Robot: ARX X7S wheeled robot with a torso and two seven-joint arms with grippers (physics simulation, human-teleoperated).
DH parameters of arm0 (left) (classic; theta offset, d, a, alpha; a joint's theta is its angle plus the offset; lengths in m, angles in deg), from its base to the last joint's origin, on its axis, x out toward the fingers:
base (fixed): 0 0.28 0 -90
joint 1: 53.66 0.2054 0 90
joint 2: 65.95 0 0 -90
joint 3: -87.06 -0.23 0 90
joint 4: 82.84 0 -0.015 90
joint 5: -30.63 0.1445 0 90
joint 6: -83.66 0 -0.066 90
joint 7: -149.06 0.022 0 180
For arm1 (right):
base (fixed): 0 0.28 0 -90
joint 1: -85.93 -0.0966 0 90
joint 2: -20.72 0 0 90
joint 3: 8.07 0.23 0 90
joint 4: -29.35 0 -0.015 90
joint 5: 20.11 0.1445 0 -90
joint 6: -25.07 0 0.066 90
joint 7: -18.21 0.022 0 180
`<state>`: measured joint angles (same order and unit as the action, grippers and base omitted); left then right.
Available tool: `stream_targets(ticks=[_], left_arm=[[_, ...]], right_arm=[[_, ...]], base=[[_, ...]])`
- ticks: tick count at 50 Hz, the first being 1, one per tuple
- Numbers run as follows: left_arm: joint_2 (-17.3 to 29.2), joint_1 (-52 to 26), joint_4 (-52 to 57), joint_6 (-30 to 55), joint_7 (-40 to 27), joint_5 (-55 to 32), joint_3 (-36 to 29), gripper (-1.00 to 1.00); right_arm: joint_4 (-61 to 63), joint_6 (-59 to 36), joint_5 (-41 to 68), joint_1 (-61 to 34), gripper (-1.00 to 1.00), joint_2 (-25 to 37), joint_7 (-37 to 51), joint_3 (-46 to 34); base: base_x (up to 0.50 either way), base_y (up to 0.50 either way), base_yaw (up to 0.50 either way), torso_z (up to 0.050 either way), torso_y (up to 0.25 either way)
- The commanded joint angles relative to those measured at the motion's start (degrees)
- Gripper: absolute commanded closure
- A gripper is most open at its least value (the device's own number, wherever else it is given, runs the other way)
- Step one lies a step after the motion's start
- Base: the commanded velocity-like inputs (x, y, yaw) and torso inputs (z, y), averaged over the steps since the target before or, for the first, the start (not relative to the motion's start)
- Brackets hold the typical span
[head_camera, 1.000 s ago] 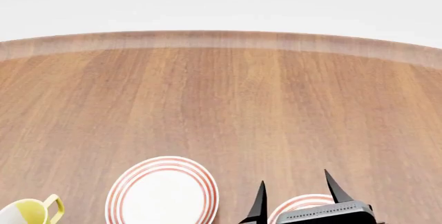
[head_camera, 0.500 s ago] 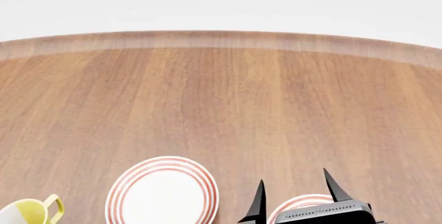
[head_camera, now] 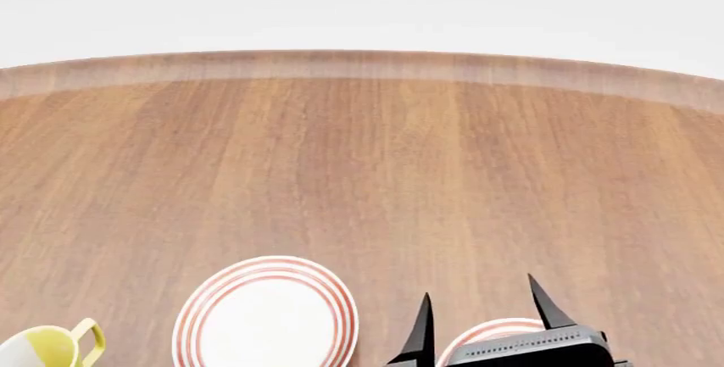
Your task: Put the white mug on the left plate.
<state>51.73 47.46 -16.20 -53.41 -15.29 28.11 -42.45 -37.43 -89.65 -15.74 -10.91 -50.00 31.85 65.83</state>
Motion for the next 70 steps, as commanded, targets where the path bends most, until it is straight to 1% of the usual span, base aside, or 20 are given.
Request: stream_targets(ticks=[1, 11, 15, 21, 33, 39, 47, 53, 61, 70], left_arm=[[3.36, 6.17, 10.36, -0.24, -5.19, 5.06, 2.52, 1.0], [5.34, 10.12, 15.72, -0.88, -8.33, 8.3, 4.39, 1.0], [5.45, 10.87, 15.3, -1.62, -9.47, 9.12, 4.94, 1.0], [6.89, 12.75, 17.43, -0.93, -10.92, 9.31, 6.27, 1.0], [7.55, 13.97, 16.53, -2.15, -13.35, 9.13, 7.7, 1.0], [8.02, 14.99, 17.73, -2.57, -14.32, 9.74, 8.25, 1.0], [9.33, 17.85, 21.54, -2.95, -17.01, 11.9, 10.57, 1.0], [10.0, 18.76, 22.12, -3.41, -18.49, 11.94, 11.79, 1.0], [10.82, 18.73, 22.03, -3.37, -19.88, 9.59, 13.1, 1.0], [12.41, 21.7, 24.82, -4.39, -23.15, 9.38, 16.25, 1.0]], right_arm=[[-0.1, 0.18, 0.16, -0.12, -1.0, 0.07, 0.11, -0.2], [0.52, -0.16, 0.3, 0.14, -1.0, 0.31, 0.4, -0.15], [0.12, 0.02, 0.37, 0.02, -1.0, 0.29, 0.42, -0.19], [-0.25, 0.23, 0.42, -0.1, -1.0, 0.32, 0.5, -0.24], [0.21, 0.03, 0.55, -0.14, -1.0, 0.39, 0.72, -0.41], [0.4, -0.27, 0.55, -0.23, -1.0, 0.44, 0.86, -0.54], [-0.3, 0.09, 0.54, -0.35, -1.0, 0.49, 0.95, -0.71], [0.07, -0.04, 0.65, -0.23, -1.0, 0.59, 1.11, -0.68], [-0.02, -0.37, 0.67, -0.66, -1.0, 0.56, 1.11, -1.03], [-0.45, -0.32, 0.79, -1.11, -1.0, 0.46, 1.15, -1.27]], base=[[0.0, 0.0, 0.0, 0.0, 0.0], [0.0, 0.0, 0.0, 0.0, 0.0], [0.0, 0.0, 0.0, 0.0, 0.0], [0.0, 0.0, 0.0, 0.0, 0.0], [0.0, 0.0, 0.0, 0.0, 0.0], [0.0, 0.0, 0.0, 0.0, 0.0], [0.0, 0.0, 0.0, 0.0, 0.0], [0.0, 0.0, 0.0, 0.0, 0.0], [0.0, 0.0, 0.0, 0.0, 0.0], [0.0, 0.0, 0.0, 0.0, 0.0]])
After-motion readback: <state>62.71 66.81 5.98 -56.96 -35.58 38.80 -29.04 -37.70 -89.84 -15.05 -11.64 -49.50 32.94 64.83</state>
